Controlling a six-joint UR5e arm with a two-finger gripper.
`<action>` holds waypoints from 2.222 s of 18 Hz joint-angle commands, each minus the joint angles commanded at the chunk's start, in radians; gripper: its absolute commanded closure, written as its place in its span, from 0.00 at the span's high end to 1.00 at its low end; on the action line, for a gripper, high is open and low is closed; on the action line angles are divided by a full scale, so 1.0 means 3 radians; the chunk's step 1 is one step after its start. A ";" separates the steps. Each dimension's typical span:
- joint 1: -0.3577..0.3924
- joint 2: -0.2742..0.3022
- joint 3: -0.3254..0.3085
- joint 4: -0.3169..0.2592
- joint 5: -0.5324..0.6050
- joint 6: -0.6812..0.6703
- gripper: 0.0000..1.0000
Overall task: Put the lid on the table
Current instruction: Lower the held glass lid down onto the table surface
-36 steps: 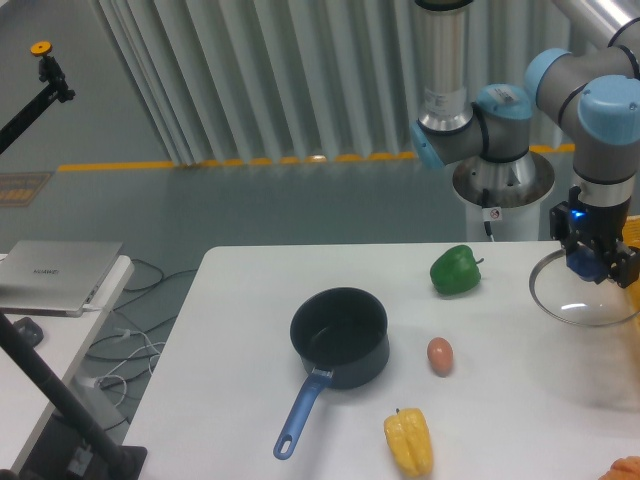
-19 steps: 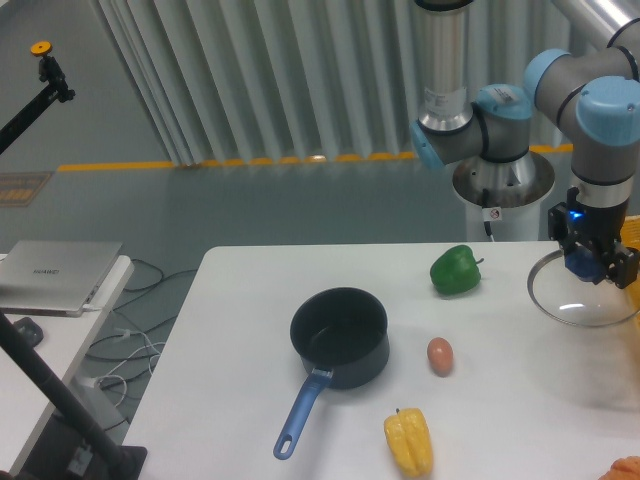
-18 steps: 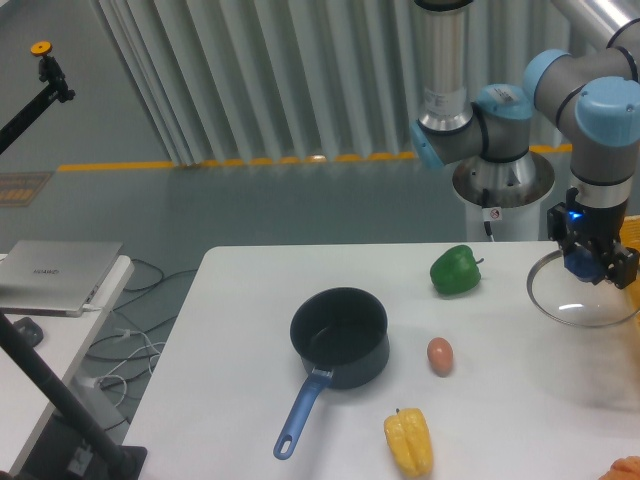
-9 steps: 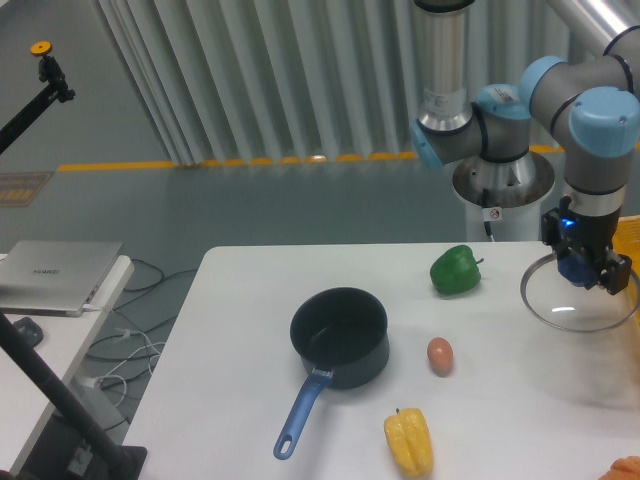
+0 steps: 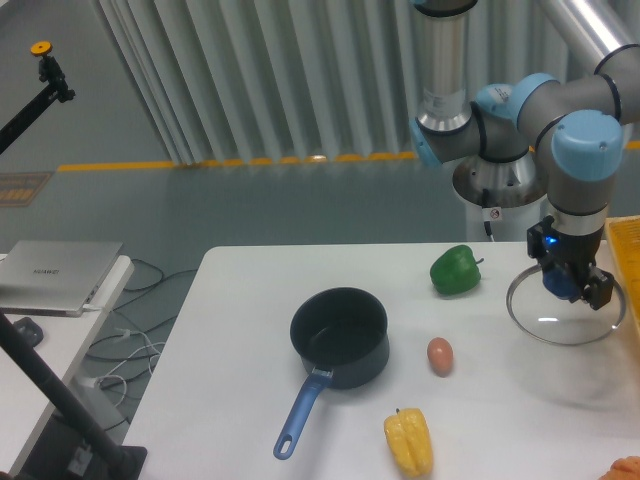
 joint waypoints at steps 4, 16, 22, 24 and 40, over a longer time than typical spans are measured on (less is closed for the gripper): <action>-0.0092 -0.0077 0.0000 0.0010 -0.0015 -0.0102 0.49; -0.0174 -0.0251 -0.0005 0.0286 -0.0046 -0.0220 0.49; -0.0235 -0.0373 -0.0005 0.0434 -0.0046 -0.0296 0.49; -0.0266 -0.0414 -0.0005 0.0521 -0.0046 -0.0337 0.49; -0.0302 -0.0552 -0.0005 0.0573 -0.0036 -0.0343 0.49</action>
